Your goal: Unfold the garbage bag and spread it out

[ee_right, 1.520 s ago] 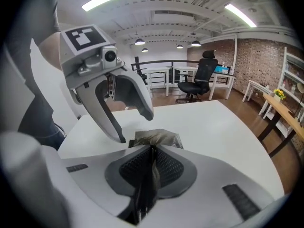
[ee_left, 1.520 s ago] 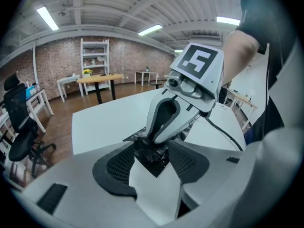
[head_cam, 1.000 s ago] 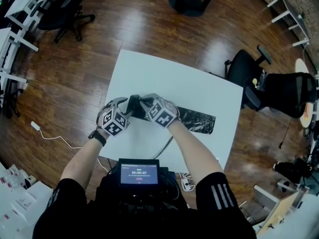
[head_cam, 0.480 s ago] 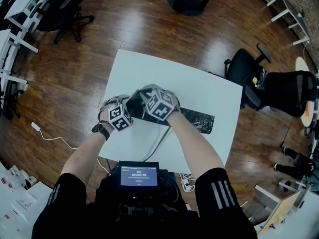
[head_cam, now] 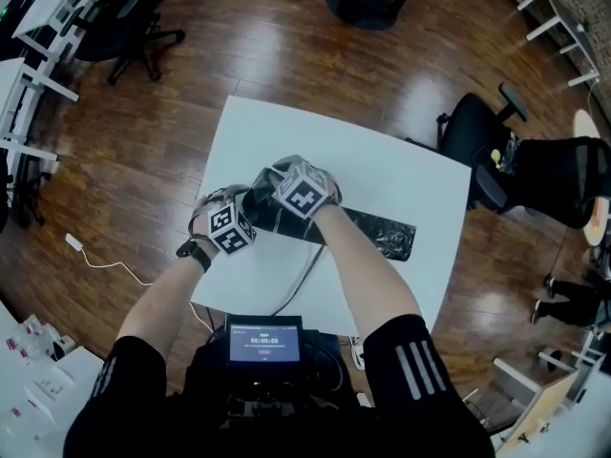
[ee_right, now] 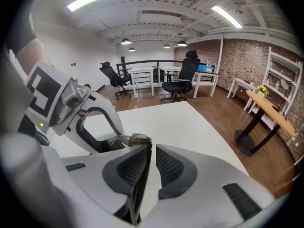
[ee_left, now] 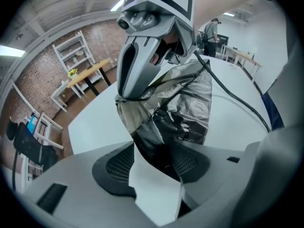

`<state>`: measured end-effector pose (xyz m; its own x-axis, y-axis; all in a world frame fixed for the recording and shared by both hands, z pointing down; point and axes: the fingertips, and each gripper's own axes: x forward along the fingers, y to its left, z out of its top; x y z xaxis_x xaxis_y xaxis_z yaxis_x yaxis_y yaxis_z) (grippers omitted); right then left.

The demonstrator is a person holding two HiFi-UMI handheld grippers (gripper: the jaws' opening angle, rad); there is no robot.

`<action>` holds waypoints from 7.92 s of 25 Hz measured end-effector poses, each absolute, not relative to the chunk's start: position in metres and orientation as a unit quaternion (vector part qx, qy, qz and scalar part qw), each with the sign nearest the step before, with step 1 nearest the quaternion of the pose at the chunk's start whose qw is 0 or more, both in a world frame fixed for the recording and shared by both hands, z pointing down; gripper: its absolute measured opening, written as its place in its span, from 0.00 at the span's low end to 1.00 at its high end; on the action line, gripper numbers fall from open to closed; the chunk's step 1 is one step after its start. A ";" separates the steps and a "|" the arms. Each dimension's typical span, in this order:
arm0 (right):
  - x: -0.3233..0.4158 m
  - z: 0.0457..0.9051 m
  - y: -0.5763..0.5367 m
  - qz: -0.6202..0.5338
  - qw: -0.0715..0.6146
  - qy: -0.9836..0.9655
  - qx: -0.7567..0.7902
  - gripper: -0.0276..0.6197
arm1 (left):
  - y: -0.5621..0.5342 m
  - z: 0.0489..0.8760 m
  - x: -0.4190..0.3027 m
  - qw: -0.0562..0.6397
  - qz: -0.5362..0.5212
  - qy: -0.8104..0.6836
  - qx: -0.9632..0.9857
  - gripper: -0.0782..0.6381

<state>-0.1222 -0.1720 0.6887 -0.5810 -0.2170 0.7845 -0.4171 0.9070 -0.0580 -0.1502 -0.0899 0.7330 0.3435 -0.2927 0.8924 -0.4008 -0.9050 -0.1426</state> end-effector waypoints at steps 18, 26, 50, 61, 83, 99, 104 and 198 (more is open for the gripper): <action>-0.060 0.584 -0.177 0.169 0.270 -0.924 0.210 0.32 | -0.088 0.736 -0.151 0.046 0.536 -0.211 0.816 0.44; -0.025 0.649 -0.113 0.164 0.386 -0.885 0.203 0.33 | -0.092 0.726 -0.157 0.038 0.531 -0.224 0.816 0.44; -0.011 0.670 -0.111 0.141 0.427 -0.867 0.214 0.06 | -0.007 0.750 -0.053 0.044 0.529 -0.044 0.847 0.40; 0.005 0.683 -0.156 0.120 0.449 -0.853 0.237 0.06 | -0.006 0.748 -0.053 0.043 0.532 -0.044 0.845 0.40; -0.005 0.738 -0.194 0.093 0.510 -0.829 0.212 0.15 | -0.003 0.749 -0.059 0.083 0.528 -0.049 0.844 0.40; 0.044 0.636 -0.170 0.182 0.353 -0.870 0.291 0.35 | -0.014 0.714 -0.042 0.068 0.504 -0.060 0.859 0.40; 0.076 0.651 -0.139 0.186 0.402 -0.847 0.293 0.35 | -0.010 0.698 -0.002 0.034 0.485 -0.037 0.873 0.40; 0.221 0.709 -0.131 0.289 0.408 -0.781 0.375 0.39 | -0.082 0.746 0.103 0.030 0.542 0.035 0.839 0.55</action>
